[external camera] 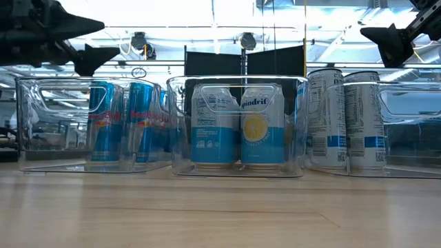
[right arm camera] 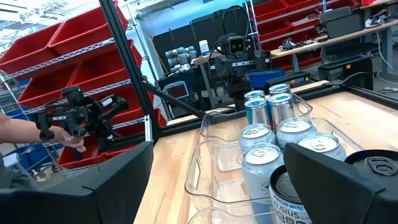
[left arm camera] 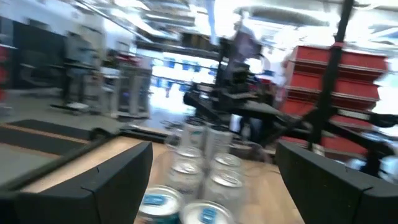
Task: Sort soda cans
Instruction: Return to Home Position
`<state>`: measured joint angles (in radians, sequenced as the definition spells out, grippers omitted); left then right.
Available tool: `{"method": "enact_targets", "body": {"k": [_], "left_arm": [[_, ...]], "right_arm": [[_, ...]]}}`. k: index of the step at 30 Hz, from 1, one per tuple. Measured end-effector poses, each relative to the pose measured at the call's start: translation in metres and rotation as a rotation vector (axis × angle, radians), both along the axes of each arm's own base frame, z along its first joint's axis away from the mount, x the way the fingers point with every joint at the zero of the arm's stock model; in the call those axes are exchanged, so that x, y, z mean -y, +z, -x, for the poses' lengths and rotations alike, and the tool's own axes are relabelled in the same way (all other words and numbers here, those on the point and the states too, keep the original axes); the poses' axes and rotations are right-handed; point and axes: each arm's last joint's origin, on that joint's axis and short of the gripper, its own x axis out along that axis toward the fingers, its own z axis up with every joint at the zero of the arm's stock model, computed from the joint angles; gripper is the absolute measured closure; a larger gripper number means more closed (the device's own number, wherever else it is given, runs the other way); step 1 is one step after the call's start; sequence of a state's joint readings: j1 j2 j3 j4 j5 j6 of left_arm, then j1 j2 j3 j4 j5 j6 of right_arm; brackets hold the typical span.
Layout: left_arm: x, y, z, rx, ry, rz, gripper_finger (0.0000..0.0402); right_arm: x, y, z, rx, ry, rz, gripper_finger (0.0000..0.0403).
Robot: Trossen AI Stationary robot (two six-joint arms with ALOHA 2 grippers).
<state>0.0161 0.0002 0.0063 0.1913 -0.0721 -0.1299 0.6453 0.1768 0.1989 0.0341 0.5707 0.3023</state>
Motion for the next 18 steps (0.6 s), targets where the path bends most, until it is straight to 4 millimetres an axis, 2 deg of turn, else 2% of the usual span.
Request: {"method": "enact_targets", "body": {"k": [4,18], "left_arm": [[0.000,-0.006,-0.001,-0.067,-0.089,0.003,0.0052],[-0.001,-0.012,-0.002,-0.127,-0.082,0.035,0.0052]], "right_arm": [[0.000,0.000,0.000,0.000,0.000,-0.003,0.0049],[0.000,-0.001,0.000,-0.006,-0.001,0.004,0.0049]]}}
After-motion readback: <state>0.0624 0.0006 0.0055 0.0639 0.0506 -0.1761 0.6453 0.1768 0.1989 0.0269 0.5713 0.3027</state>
